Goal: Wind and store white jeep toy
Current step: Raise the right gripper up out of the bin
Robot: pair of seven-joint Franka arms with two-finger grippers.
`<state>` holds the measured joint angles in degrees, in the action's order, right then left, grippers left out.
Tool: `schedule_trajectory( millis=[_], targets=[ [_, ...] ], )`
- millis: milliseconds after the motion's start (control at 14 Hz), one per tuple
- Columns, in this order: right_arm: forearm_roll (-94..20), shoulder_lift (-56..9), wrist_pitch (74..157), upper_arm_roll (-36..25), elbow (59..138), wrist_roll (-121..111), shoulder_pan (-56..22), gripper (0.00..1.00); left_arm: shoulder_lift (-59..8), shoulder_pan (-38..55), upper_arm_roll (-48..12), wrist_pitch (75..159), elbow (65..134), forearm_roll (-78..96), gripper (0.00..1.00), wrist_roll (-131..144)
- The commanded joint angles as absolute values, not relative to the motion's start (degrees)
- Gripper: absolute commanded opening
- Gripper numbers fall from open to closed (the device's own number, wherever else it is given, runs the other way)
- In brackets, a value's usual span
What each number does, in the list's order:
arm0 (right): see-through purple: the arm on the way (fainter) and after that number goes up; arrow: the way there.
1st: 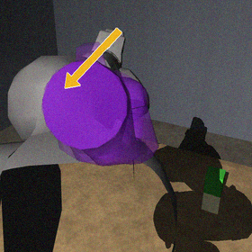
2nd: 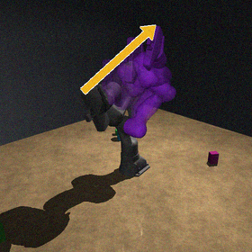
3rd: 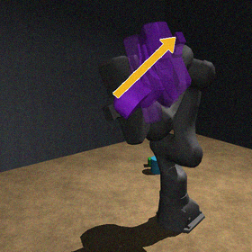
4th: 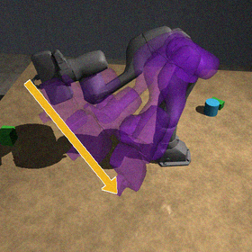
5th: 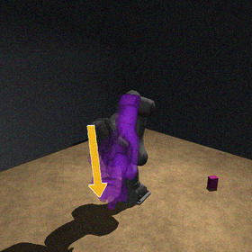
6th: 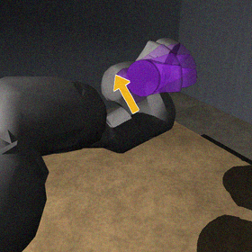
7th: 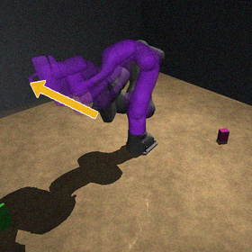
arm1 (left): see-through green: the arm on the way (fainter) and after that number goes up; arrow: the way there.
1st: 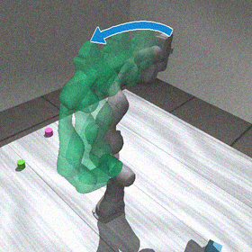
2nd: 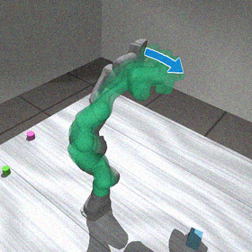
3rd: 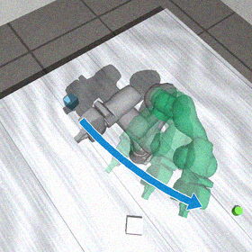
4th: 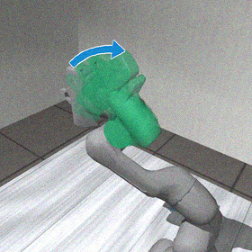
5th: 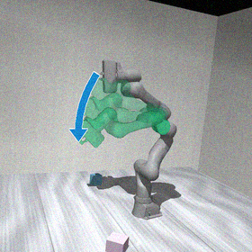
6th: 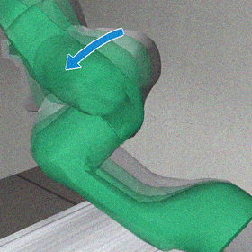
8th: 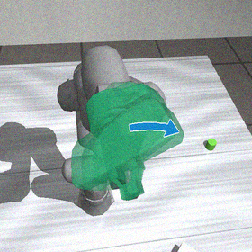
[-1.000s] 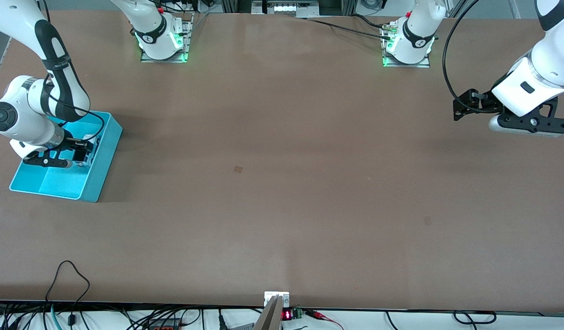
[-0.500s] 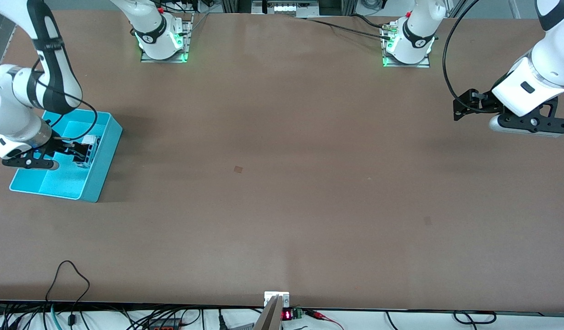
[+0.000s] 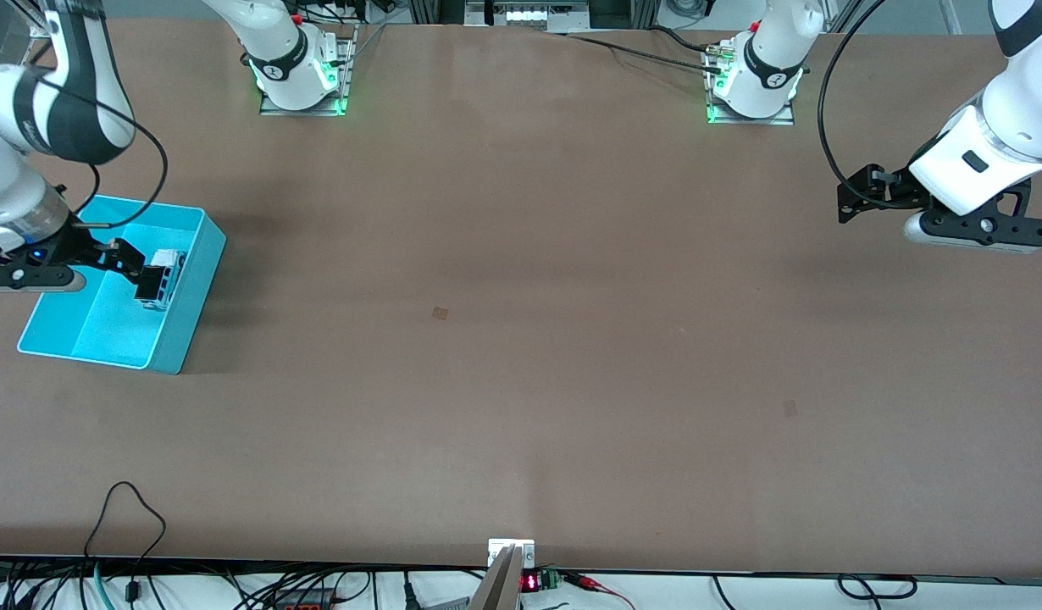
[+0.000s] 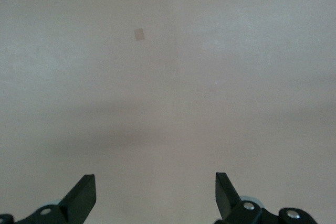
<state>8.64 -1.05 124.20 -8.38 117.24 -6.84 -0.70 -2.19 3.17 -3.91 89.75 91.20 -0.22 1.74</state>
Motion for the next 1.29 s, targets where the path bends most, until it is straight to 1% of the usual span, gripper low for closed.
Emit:
schedule_trajectory(
  millis=[0,71,286,571,786,1000,1214],
  targets=[
    [3.0,-0.6,112.3,-5.5,108.7,-5.2,-1.1,1.0,-2.0,3.3,-4.1,88.6,90.3,-1.6,1.0,1.8],
    [1.7,-0.6,109.7,-4.9,106.5,-3.7,-1.1,1.0,-2.1,3.3,-4.1,88.8,90.3,-1.6,1.0,1.8],
    [-1.0,-0.2,105.7,-4.1,102.1,-3.2,-1.1,1.0,-2.1,3.3,-4.2,88.7,90.3,-1.6,1.0,1.8],
    [-1.0,-0.2,97.7,0.5,94.5,-3.0,-0.9,1.0,-2.0,3.3,-4.3,88.6,90.3,-1.6,1.0,1.8],
    [-0.9,-0.1,93.4,1.1,91.6,0.4,-0.7,1.0,-2.0,3.3,-4.3,88.4,90.3,-1.5,1.0,1.8],
    [-1.0,0.0,90.7,0.9,87.3,0.3,-0.9,1.0,-1.9,3.3,-4.7,88.4,90.3,-1.5,1.0,2.0],
    [-0.9,-0.4,90.3,0.9,86.2,0.5,-1.1,1.0,-2.0,3.3,-5.0,88.4,90.3,-1.5,1.0,2.3]
  ],
)
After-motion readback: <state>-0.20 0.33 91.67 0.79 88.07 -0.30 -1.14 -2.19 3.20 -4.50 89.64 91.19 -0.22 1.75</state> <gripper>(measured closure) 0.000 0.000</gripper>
